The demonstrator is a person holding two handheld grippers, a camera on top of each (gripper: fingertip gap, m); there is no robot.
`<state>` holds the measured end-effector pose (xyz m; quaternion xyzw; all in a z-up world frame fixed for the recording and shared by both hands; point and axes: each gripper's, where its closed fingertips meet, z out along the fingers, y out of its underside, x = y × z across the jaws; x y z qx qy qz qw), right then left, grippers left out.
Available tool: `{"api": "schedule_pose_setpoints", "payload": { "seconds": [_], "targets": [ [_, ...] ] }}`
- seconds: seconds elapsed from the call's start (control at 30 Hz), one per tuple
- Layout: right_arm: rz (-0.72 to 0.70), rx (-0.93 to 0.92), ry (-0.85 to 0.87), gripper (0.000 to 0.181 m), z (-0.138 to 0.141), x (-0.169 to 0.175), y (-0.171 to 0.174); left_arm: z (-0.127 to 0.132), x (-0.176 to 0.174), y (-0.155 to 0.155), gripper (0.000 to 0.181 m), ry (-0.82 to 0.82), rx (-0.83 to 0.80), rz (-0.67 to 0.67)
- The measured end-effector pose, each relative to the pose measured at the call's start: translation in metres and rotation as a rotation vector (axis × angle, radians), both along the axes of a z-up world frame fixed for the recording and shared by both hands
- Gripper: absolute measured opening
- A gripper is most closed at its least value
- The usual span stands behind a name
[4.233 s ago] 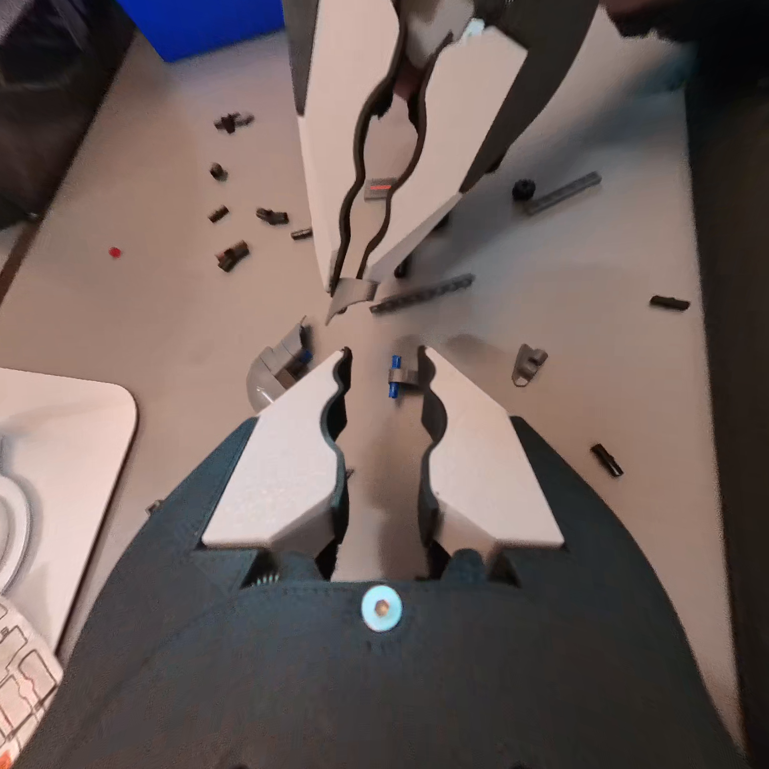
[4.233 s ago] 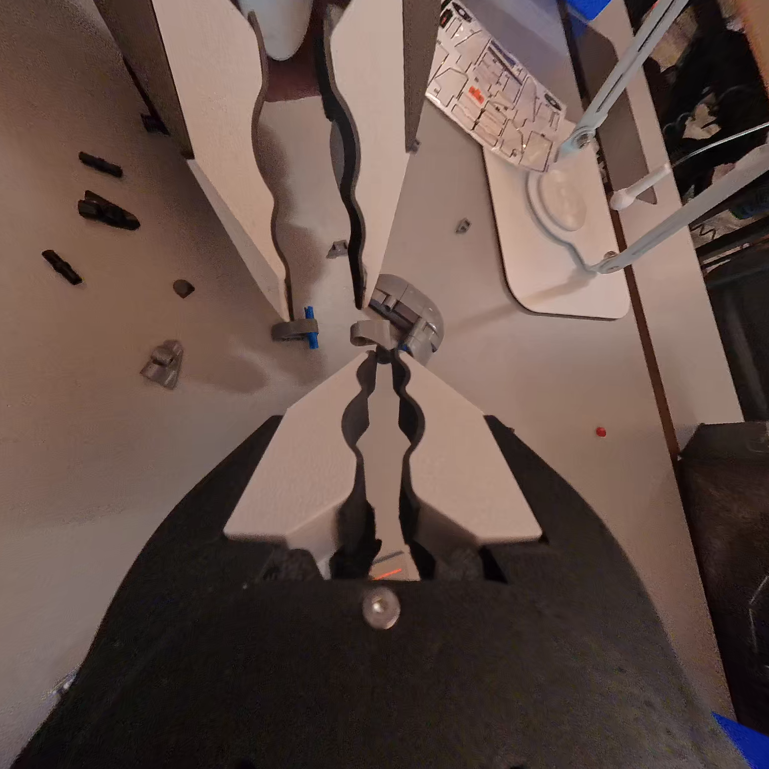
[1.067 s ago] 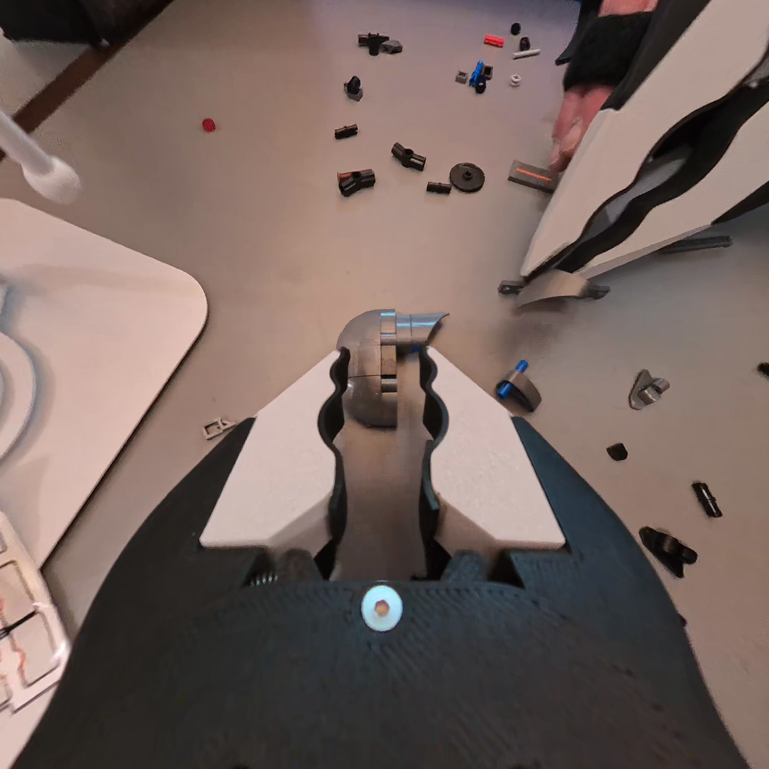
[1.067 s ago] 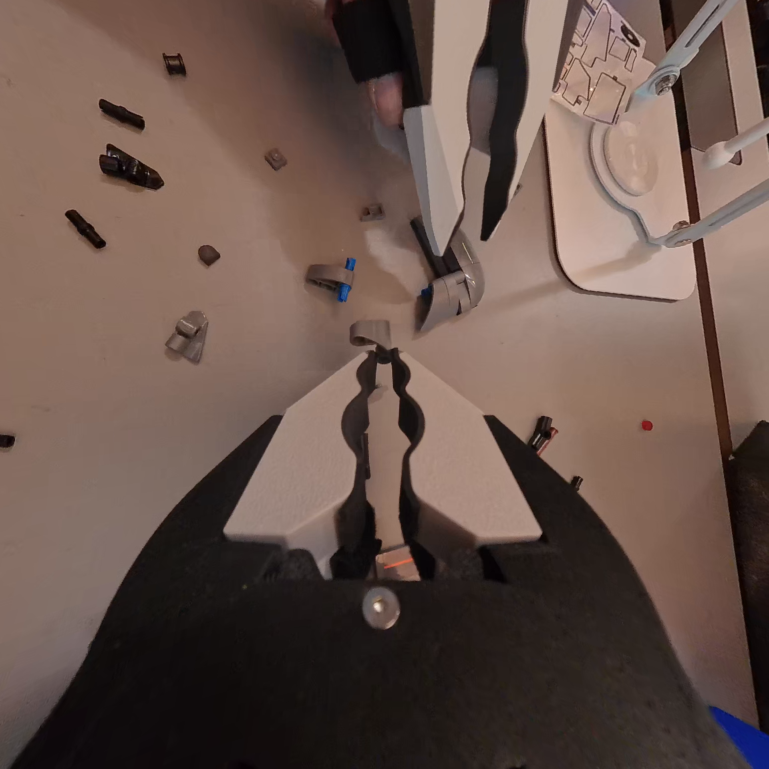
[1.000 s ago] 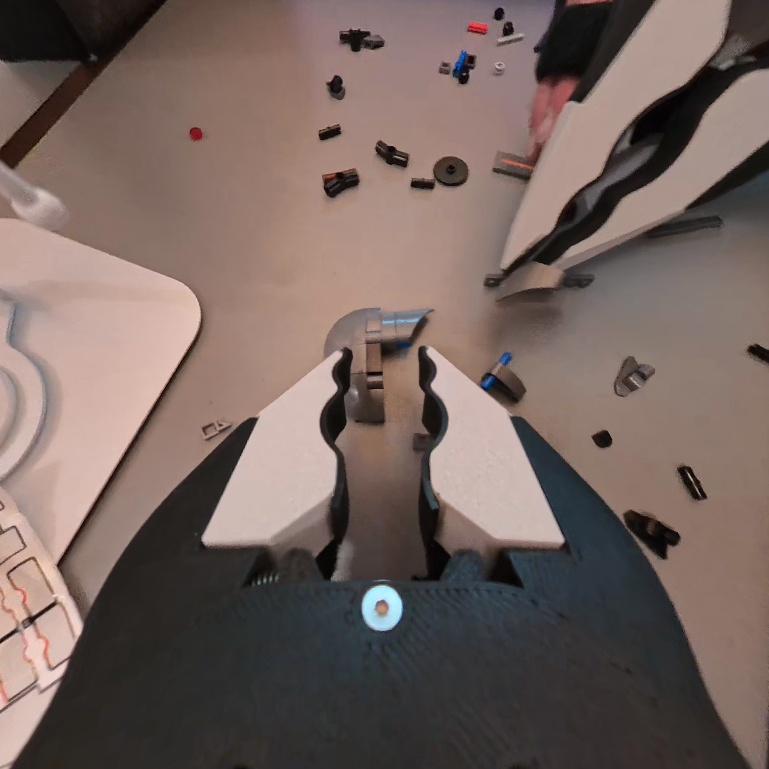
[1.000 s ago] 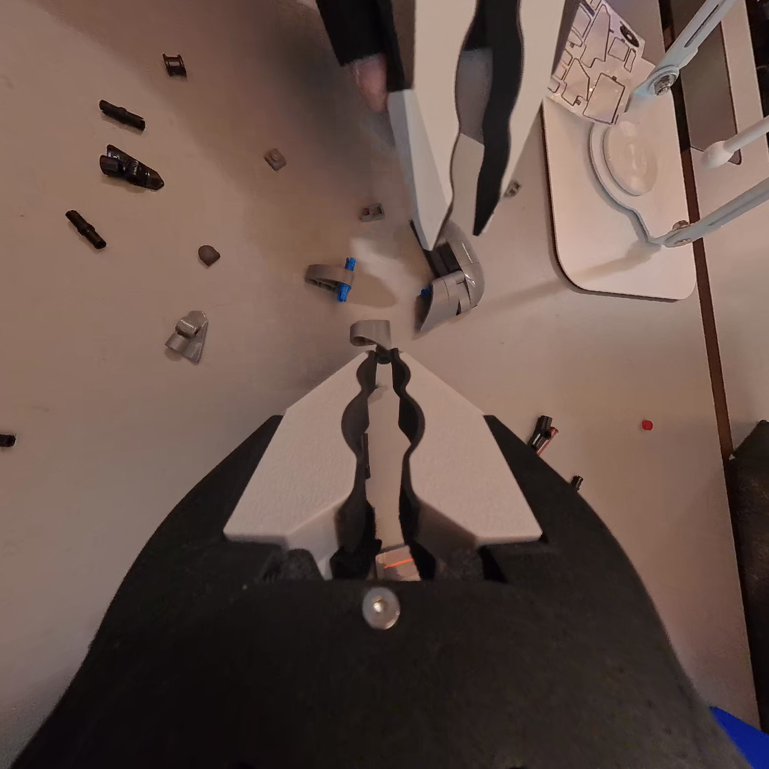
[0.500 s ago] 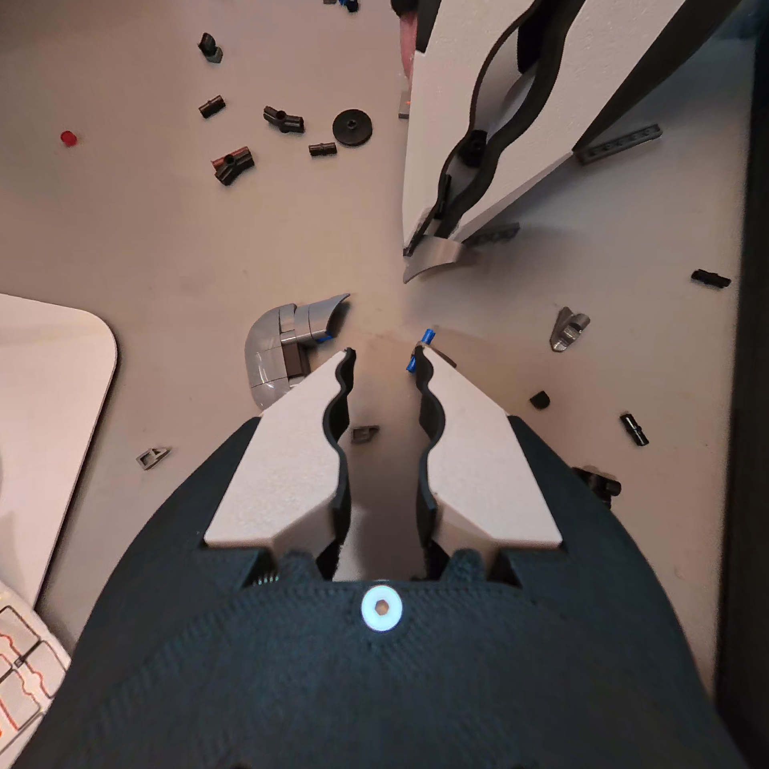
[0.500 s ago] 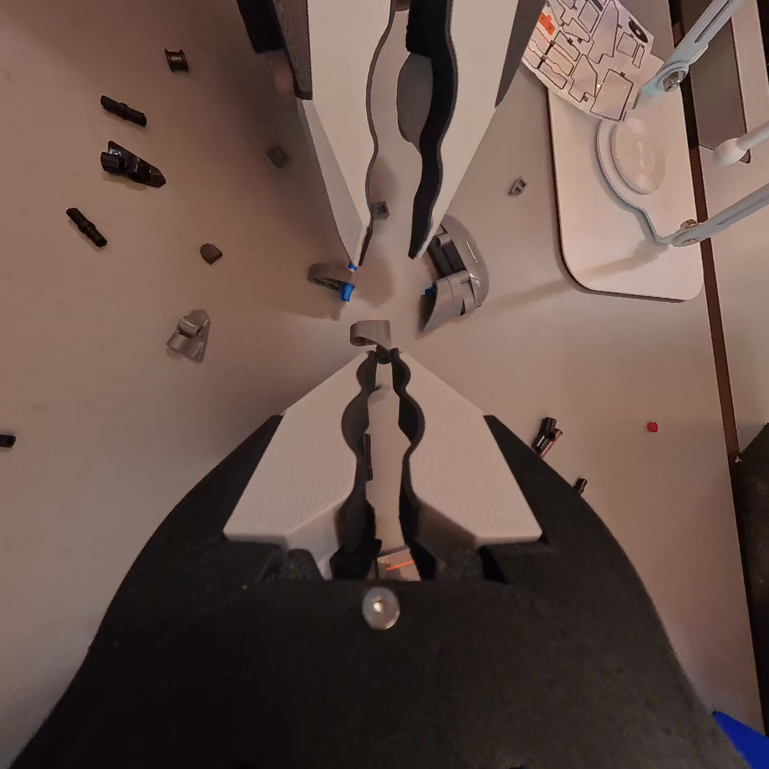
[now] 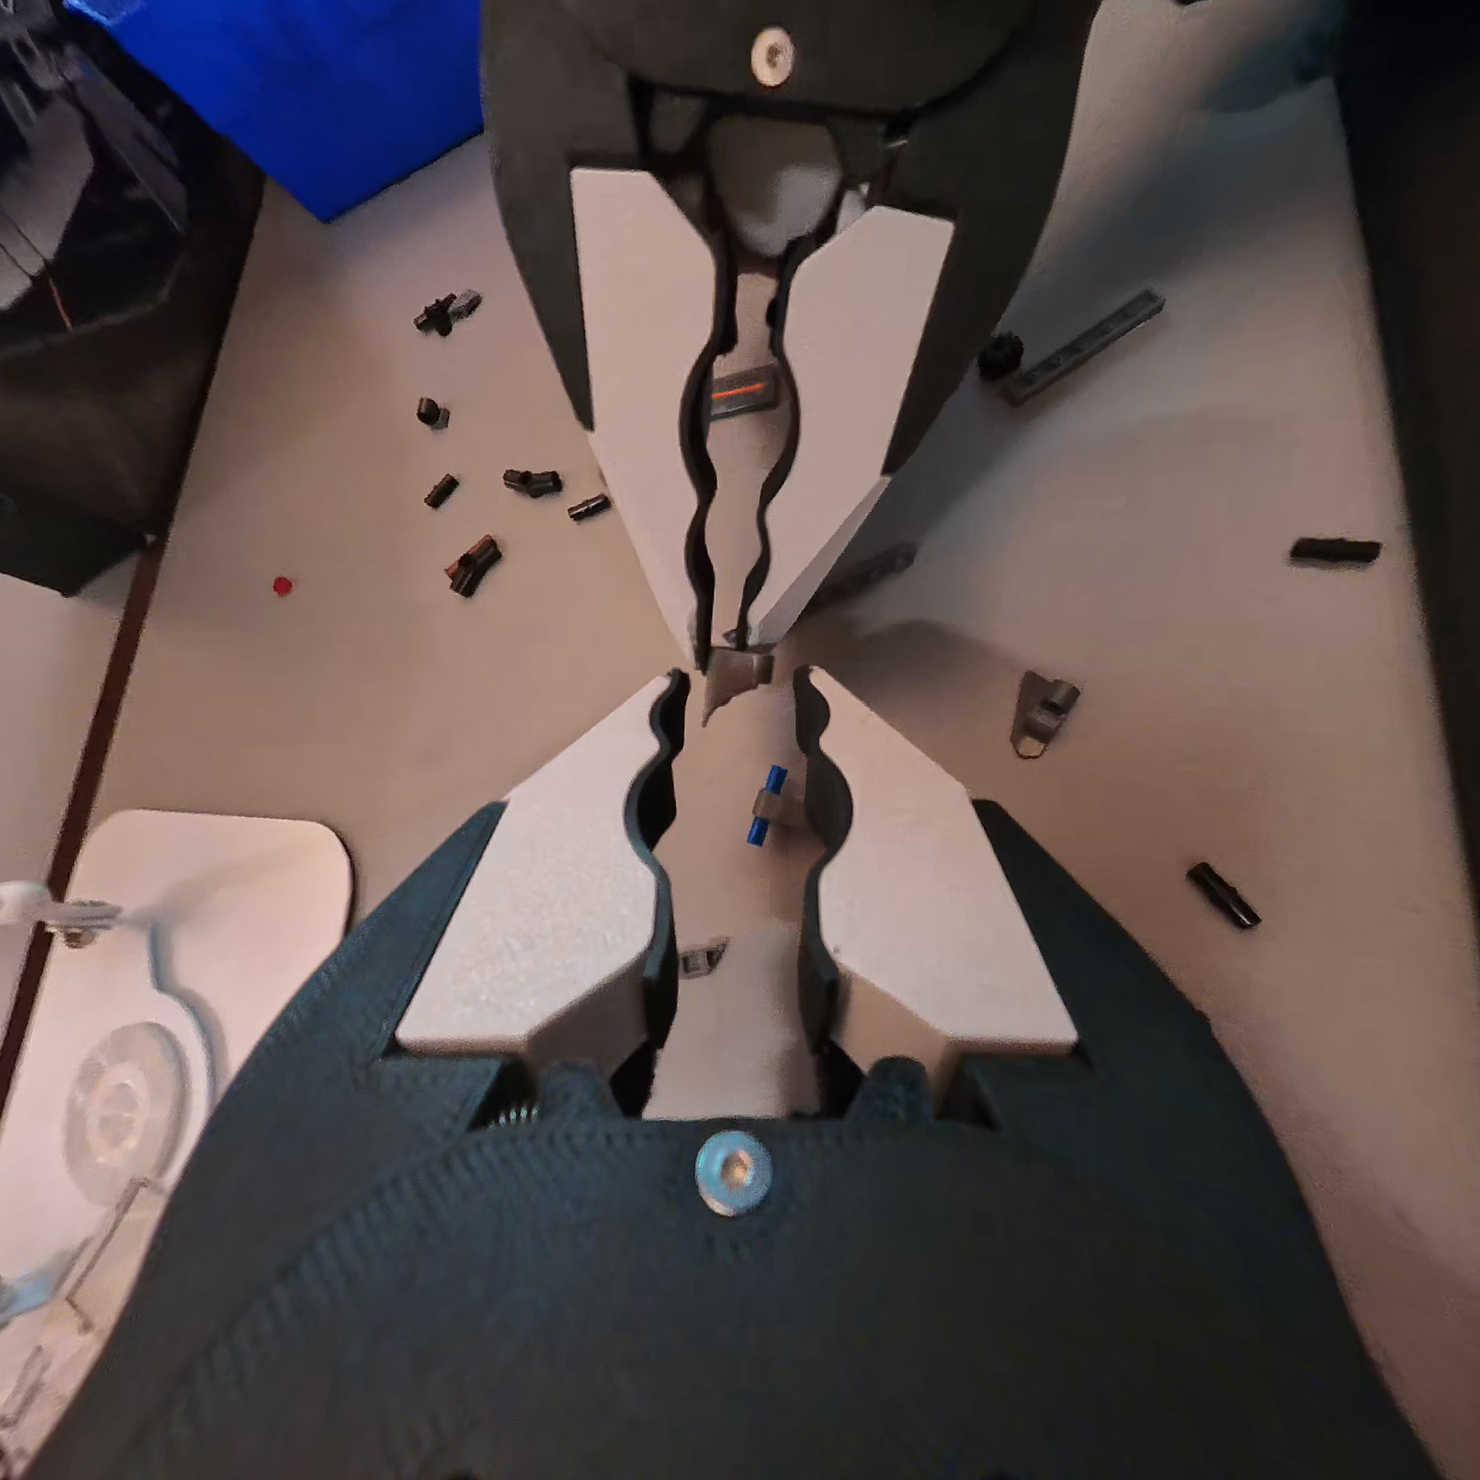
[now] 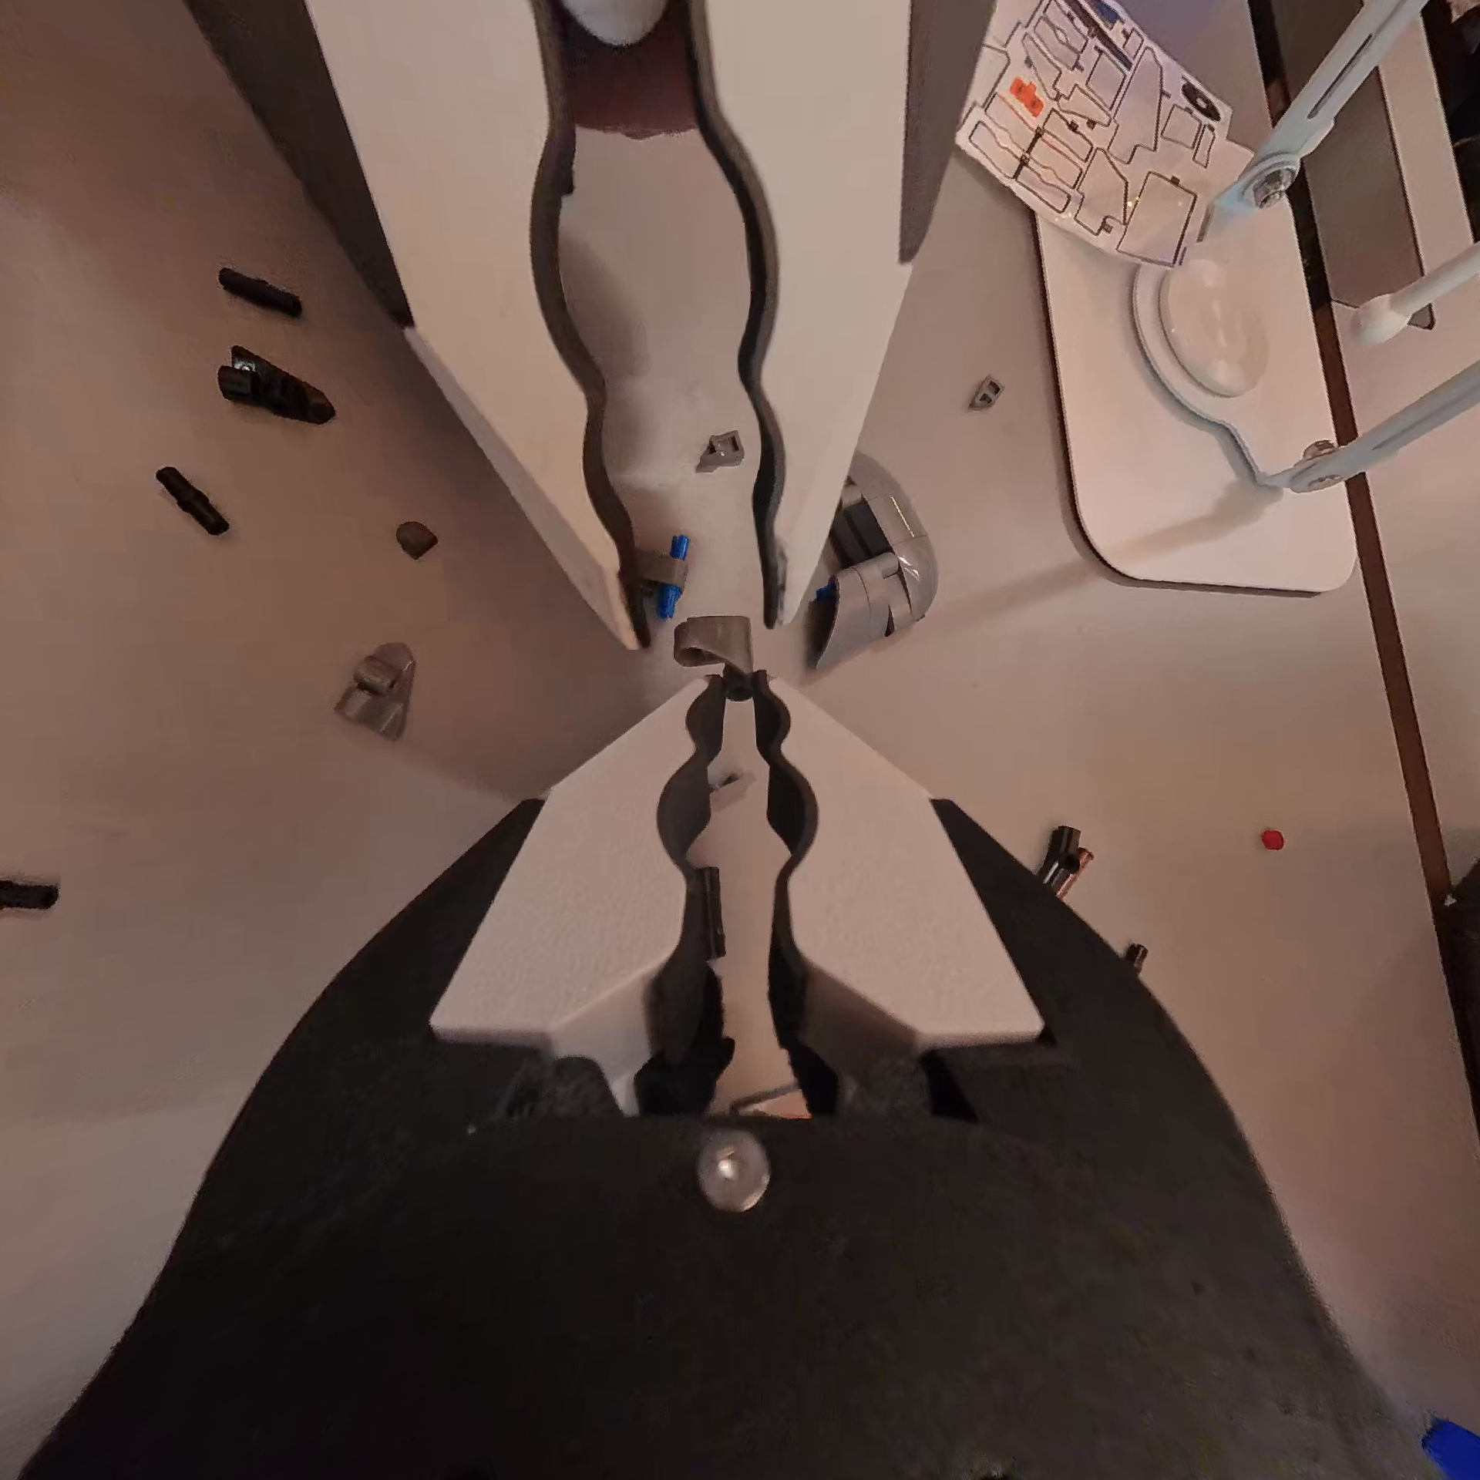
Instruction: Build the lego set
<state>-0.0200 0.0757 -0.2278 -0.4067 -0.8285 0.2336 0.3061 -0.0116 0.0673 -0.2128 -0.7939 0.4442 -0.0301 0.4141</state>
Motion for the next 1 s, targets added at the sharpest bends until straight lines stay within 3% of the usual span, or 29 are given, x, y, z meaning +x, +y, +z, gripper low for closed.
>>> {"api": "schedule_pose_setpoints", "payload": {
  "seconds": [0.2,0.73,1.0],
  "targets": [
    [0.001,-0.034,0.01,0.005,0.003,-0.001,-0.002,0.0,0.004,0.003,0.012,0.062,0.059,-0.011],
    [-0.007,-0.055,0.025,0.006,0.011,0.002,0.0,0.003,-0.006,0.005,0.007,0.054,0.084,-0.002],
    [0.0,-0.156,0.053,0.007,0.021,0.004,-0.002,0.009,-0.007,0.005,0.006,0.043,0.123,-0.01]
  ]
}}
